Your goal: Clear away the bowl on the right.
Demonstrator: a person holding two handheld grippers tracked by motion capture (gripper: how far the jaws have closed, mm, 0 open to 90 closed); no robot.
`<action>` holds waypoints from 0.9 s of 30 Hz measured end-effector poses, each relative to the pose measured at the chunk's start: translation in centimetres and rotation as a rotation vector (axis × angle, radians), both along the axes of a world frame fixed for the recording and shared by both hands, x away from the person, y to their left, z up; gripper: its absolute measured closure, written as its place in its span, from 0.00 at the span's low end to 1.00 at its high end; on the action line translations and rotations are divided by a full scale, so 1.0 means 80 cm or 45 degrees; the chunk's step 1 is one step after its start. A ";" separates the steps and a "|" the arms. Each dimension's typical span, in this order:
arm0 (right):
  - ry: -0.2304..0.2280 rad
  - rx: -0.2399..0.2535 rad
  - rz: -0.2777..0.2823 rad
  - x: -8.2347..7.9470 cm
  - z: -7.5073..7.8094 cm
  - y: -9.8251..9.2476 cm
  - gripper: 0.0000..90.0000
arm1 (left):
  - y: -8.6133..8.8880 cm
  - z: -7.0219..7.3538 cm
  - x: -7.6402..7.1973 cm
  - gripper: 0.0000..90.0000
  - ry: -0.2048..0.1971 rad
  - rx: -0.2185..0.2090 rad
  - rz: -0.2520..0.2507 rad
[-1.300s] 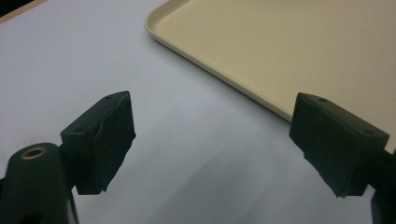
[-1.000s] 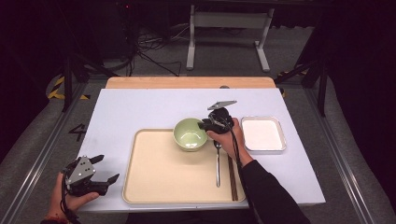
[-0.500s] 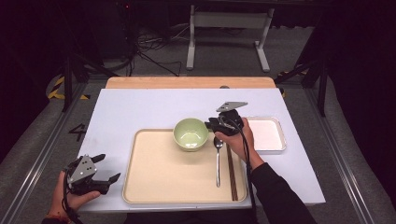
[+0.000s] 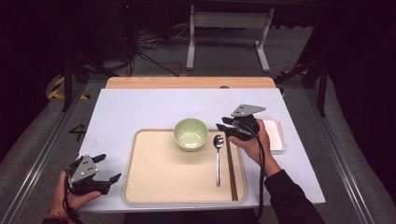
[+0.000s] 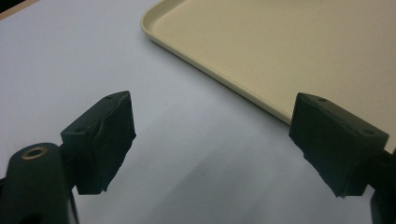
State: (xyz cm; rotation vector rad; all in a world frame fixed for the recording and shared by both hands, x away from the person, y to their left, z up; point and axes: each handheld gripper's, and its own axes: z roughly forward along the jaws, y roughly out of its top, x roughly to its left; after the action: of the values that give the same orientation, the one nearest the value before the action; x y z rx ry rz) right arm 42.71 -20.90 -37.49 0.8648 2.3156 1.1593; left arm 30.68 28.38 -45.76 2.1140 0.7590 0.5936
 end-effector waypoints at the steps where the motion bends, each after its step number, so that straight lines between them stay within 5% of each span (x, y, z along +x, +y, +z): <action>1: 0.000 0.000 0.000 0.000 0.000 0.000 0.69 | 0.000 0.000 0.000 0.17 0.000 0.000 0.000; 14: -0.042 -0.052 -0.062 -0.025 0.007 -0.050 0.59 | -0.006 0.001 0.004 0.17 -0.005 0.020 -0.014; 27: 0.003 -0.045 -0.296 -0.031 -0.005 -0.140 0.43 | -0.014 0.003 0.014 0.17 -0.009 0.031 -0.053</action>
State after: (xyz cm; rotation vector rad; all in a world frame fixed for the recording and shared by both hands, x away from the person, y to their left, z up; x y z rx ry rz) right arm 40.19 -32.13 -37.87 1.0892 2.1615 1.0161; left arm 31.79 27.30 -45.53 2.1439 0.7057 0.5905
